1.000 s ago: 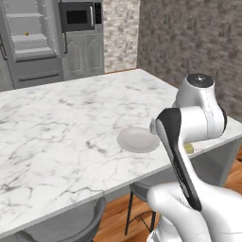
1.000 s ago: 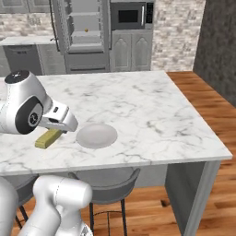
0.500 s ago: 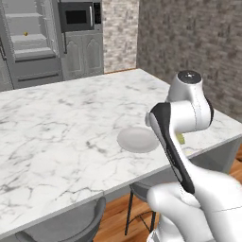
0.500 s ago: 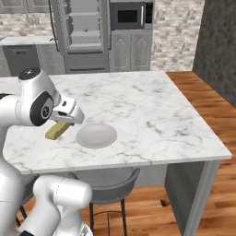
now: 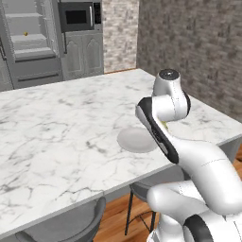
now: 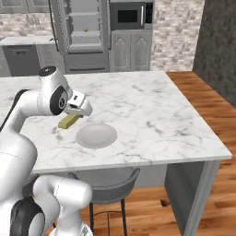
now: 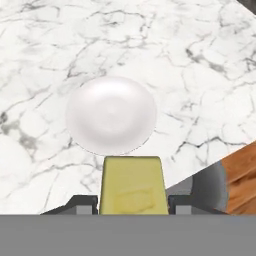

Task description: Retrieve the butter from the fridge and place it on a plate on the dining table. Then retrieve the butter knife by the fridge and place it near the plate.

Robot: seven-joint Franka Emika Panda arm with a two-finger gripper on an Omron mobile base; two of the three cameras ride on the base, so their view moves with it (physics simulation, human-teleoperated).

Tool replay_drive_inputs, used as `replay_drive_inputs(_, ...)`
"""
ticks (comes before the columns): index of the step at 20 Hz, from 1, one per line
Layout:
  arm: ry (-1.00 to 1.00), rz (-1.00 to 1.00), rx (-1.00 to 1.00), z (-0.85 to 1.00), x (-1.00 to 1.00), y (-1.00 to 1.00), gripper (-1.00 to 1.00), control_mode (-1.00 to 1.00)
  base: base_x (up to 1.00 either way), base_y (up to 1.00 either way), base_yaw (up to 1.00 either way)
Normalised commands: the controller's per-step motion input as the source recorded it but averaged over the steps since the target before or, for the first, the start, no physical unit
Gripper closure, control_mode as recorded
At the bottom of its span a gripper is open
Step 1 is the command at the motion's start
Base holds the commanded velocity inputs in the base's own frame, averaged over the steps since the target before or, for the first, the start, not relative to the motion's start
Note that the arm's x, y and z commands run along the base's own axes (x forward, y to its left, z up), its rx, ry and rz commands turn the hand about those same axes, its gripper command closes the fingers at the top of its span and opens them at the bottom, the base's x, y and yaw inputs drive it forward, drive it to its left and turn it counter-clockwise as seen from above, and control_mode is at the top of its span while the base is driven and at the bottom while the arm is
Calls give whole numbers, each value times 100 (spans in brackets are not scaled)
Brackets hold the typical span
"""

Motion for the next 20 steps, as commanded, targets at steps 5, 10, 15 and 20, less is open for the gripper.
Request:
replay_drive_inputs(5, -10, -11, 0, -43, 73, 19, 100, -100, 0, 0, 0)
replay_drive_inputs(10, -5, -11, 0, -42, 42, 0, 100, -100, 0, 0, 0)
replay_drive_inputs(15, 0, -11, 0, -45, 26, 0, 100, -100, 0, 0, 0)
replay_drive_inputs(20, 0, -9, 0, -38, 27, -2, 100, -100, 0, 0, 0)
